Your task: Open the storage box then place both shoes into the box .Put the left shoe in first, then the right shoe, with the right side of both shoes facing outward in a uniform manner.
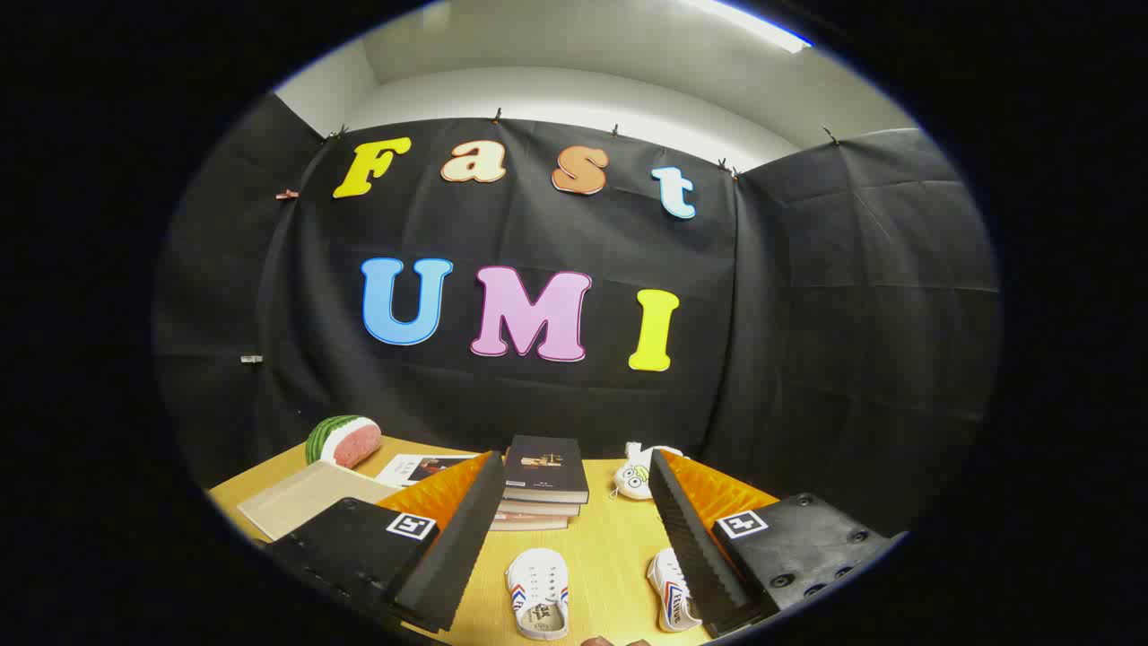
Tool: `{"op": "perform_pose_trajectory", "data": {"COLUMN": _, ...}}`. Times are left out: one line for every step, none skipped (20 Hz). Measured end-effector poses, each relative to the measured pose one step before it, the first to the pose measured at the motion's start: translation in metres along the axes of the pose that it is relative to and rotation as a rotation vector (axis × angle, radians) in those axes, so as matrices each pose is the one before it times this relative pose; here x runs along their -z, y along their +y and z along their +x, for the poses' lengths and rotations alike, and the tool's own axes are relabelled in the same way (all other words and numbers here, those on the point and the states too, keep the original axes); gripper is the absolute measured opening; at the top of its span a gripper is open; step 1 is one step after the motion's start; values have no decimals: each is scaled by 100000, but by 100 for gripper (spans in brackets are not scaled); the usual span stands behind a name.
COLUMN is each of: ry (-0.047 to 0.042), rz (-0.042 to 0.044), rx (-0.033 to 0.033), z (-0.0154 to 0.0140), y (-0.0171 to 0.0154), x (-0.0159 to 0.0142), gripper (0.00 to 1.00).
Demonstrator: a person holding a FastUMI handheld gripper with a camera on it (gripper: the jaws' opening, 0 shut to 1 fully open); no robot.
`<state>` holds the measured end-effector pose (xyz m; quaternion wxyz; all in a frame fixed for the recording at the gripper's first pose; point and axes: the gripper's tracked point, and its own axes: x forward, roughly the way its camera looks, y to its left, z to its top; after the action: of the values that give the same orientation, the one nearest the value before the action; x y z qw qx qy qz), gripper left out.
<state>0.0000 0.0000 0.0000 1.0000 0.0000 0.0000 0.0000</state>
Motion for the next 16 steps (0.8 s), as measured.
{"op": "perform_pose_trajectory", "data": {"ry": 594, "rz": -152, "rx": 265, "z": -25, "y": -86, "x": 168, "gripper": 97}}
{"op": "perform_pose_trajectory", "data": {"ry": 289, "rz": -361, "rx": 312, "z": -39, "y": -147, "x": 87, "gripper": 97}}
{"op": "perform_pose_trajectory", "data": {"ry": 60, "rz": -58, "rx": 489, "z": -8, "y": -196, "x": -19, "gripper": 97}}
{"op": "perform_pose_trajectory", "data": {"ry": 163, "rz": 362, "rx": 423, "z": 98, "y": -120, "x": 14, "gripper": 97}}
{"op": "perform_pose_trajectory", "data": {"ry": 220, "rz": 666, "rx": 394, "z": 1, "y": -40, "x": -39, "gripper": 97}}
{"op": "perform_pose_trajectory", "data": {"ry": 304, "rz": 616, "rx": 323, "z": 109, "y": -102, "x": 159, "gripper": 97}}
{"op": "perform_pose_trajectory", "data": {"ry": 724, "rz": 426, "rx": 394, "z": 67, "y": -48, "x": 155, "gripper": 97}}
{"op": "perform_pose_trajectory", "data": {"ry": 350, "rz": 362, "rx": 136, "z": 75, "y": -7, "x": 141, "gripper": 97}}
{"op": "perform_pose_trajectory", "data": {"ry": 318, "rz": 244, "rx": 465, "z": 12, "y": -51, "x": 98, "gripper": 97}}
{"op": "perform_pose_trajectory", "data": {"ry": 176, "rz": 194, "rx": 500, "z": -64, "y": -166, "x": 111, "gripper": 97}}
{"op": "perform_pose_trajectory", "data": {"ry": 455, "rz": 426, "rx": 310, "z": -80, "y": -122, "x": 150, "gripper": 97}}
{"op": "perform_pose_trajectory", "data": {"ry": 508, "rz": 709, "rx": 163, "z": -43, "y": -28, "x": 97, "gripper": 97}}
{"op": "perform_pose_trajectory", "data": {"ry": 240, "rz": 680, "rx": 230, "z": -177, "y": -39, "x": 49, "gripper": 97}}
{"op": "perform_pose_trajectory", "data": {"ry": 283, "rz": 514, "rx": 188, "z": -48, "y": -129, "x": 68, "gripper": 97}}
{"op": "perform_pose_trajectory", "data": {"ry": -65, "rz": 175, "rx": 49, "z": -73, "y": -56, "x": -4, "gripper": 97}}
{"op": "perform_pose_trajectory", "data": {"ry": 115, "rz": -31, "rx": 126, "z": -17, "y": -89, "x": -4, "gripper": 97}}
